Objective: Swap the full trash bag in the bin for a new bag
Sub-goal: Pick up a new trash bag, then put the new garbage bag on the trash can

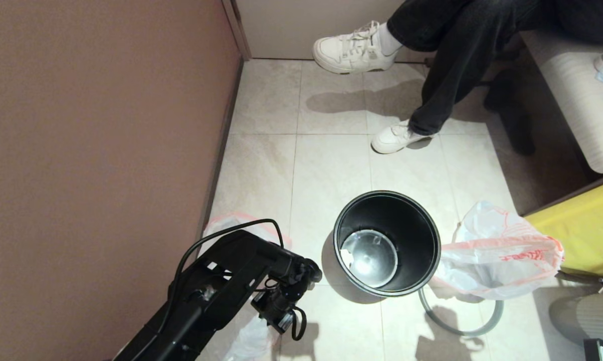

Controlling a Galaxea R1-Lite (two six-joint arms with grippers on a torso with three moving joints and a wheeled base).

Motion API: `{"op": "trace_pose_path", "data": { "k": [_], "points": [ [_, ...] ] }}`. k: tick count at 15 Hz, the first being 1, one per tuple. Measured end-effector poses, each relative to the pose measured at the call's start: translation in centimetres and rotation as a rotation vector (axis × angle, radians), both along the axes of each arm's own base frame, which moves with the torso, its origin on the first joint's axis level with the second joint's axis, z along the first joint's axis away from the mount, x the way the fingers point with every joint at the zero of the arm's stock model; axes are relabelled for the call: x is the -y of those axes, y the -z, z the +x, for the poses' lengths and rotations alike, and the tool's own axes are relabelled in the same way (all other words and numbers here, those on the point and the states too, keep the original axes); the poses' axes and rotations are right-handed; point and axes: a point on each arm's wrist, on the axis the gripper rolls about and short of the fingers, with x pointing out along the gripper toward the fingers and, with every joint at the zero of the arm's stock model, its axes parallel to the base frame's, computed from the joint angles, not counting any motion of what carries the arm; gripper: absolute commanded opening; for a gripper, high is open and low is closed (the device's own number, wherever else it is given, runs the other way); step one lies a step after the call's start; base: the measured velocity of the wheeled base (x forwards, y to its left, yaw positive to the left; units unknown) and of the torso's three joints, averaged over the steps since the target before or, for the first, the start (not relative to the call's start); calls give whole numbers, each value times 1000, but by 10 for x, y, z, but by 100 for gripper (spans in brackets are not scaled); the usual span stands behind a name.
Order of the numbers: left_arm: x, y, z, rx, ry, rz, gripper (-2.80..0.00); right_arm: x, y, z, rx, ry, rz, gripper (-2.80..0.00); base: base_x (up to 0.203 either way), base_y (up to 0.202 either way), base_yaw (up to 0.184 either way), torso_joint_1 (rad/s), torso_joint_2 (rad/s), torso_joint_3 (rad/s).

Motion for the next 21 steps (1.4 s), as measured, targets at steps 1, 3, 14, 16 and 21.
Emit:
{"op": "trace_pose_path", "data": {
  "k": [1, 3, 14, 16, 21],
  "points": [
    [-1, 0, -1, -1, -8, 5, -280, 0, 0, 0, -1, 0, 0, -280, 0, 0, 0, 0, 0, 0],
    [-1, -4, -2, 0, -33, 9, -280, 0, 0, 0, -2, 0, 0, -280, 0, 0, 0, 0, 0, 0],
    [12, -155, -33, 104, -162, -118, -280, 1, 3, -9, -7, 28, 18, -280, 0, 0, 0, 0, 0, 0],
    [11, -194, -46, 145, -166, -154, -280, 2, 1, -13, 12, 29, 21, -280, 0, 0, 0, 0, 0, 0],
    [0, -298, -97, 299, -159, -274, -280, 4, -12, -32, 124, 41, 77, -280, 0, 0, 0, 0, 0, 0]
  ]
}}
